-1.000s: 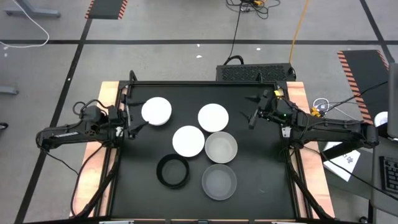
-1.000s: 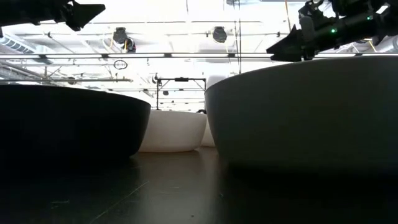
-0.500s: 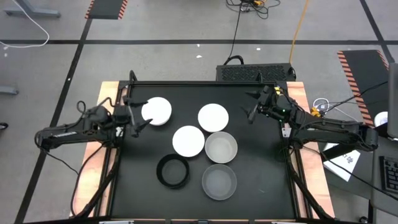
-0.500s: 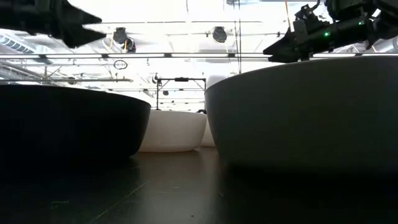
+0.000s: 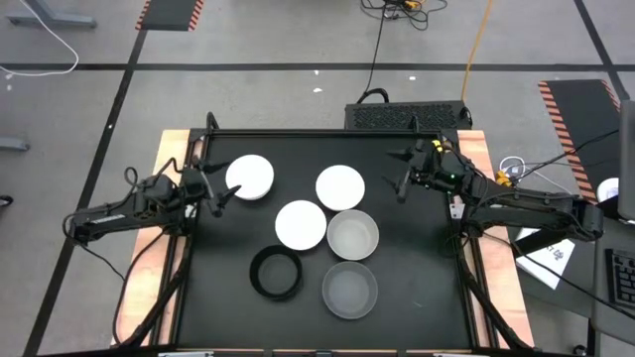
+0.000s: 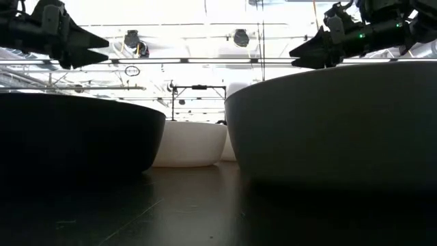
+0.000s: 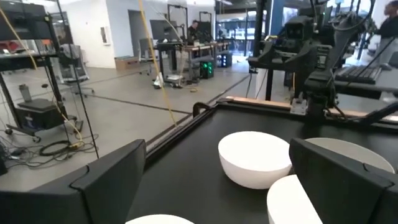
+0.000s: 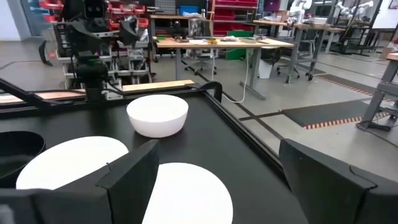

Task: Nest bowls inside each other
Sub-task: Stack the top right white bowl into the gray bowl

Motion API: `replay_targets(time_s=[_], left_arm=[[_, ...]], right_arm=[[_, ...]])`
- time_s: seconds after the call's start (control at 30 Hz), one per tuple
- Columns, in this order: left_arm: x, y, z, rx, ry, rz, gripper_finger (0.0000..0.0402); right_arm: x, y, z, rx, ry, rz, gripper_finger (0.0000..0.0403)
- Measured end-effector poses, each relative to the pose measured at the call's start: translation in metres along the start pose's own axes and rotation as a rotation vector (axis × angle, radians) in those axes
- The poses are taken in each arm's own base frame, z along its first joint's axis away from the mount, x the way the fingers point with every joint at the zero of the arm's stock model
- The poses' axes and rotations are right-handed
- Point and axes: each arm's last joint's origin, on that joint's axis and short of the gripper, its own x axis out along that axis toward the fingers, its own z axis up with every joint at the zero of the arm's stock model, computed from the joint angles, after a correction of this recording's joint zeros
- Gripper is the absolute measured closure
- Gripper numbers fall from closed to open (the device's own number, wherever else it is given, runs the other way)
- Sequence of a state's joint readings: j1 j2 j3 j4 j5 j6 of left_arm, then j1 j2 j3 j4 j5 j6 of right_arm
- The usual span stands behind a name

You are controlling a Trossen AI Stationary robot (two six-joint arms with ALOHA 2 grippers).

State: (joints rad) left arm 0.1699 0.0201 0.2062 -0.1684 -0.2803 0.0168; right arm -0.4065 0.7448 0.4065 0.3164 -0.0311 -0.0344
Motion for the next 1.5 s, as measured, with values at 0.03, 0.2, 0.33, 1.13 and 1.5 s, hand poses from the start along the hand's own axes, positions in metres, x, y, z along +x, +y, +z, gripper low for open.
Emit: replay_targets(time_s=[0.03,0.2,0.33,1.13,1.5], left_arm=[[-0.001,0.000,-0.002,-0.002,-0.006,0.005,0.0002],[0.002,-0.001,-0.011,-0.012,0.015,-0.004,0.0002],[0.006,-0.003,-0.024,-0.035,0.034,-0.036,0.0002],[0.007,-0.005,-0.025,-0.028,-0.008,-0.098,0.0002],[0.007,-0.006,-0.026,-0.013,-0.001,-0.101,0.0002]], right_arm=[[0.000,0.000,0.000,0.000,0.000,0.001,0.0083],[0.000,0.000,-0.001,0.009,0.011,0.001,0.0083],[0.000,0.000,-0.006,0.020,0.018,0.001,0.0083],[0.036,-0.027,-0.027,0.191,0.215,0.047,0.0083],[0.083,-0.045,-0.029,0.221,0.368,0.060,0.0083]])
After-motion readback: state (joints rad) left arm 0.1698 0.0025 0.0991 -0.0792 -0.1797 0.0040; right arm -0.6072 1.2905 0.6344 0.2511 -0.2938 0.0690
